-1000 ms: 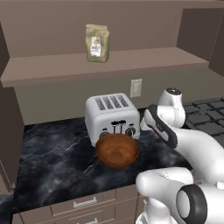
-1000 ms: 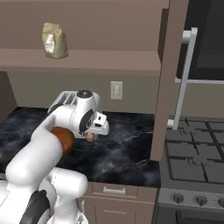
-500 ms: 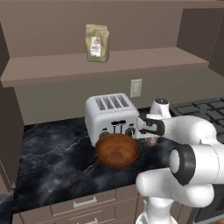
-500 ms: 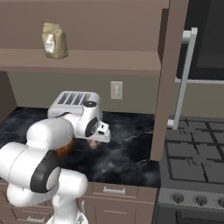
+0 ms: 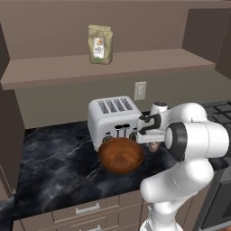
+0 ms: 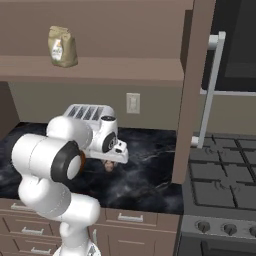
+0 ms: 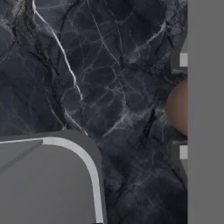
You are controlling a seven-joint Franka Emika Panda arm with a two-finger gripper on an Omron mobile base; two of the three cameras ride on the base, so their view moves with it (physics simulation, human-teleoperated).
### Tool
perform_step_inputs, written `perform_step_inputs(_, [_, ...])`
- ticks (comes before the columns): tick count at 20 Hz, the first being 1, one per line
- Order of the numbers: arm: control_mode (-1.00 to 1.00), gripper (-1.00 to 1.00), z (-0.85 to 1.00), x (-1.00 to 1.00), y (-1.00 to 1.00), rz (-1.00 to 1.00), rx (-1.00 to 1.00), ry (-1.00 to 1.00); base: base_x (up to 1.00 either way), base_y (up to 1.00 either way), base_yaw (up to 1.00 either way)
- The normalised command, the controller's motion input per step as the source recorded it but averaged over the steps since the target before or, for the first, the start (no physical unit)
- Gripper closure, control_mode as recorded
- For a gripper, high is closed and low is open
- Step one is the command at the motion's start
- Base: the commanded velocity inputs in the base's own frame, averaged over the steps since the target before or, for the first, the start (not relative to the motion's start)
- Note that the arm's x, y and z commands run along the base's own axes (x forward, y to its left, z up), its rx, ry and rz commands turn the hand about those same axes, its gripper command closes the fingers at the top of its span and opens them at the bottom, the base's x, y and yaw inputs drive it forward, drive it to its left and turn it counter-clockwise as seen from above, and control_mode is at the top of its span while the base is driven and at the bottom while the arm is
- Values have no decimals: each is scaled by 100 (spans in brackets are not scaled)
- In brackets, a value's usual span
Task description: Pick the egg and butter from the fridge and place them by the bowl for mixing.
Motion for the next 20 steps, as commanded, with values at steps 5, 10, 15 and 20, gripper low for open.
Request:
perform_step_inputs(5, [-100,-100,-3,1,0,0,0,0,0,0,0])
perform_step_inputs(10, [-100,-100,0,0,0,0,0,0,0,0,0])
perform_step_inputs(15, [-100,-100,2,0,0,0,0,-1,0,0,0])
perform_step_inputs(20, [-100,-100,43,-1,0,0,0,-1,0,0,0])
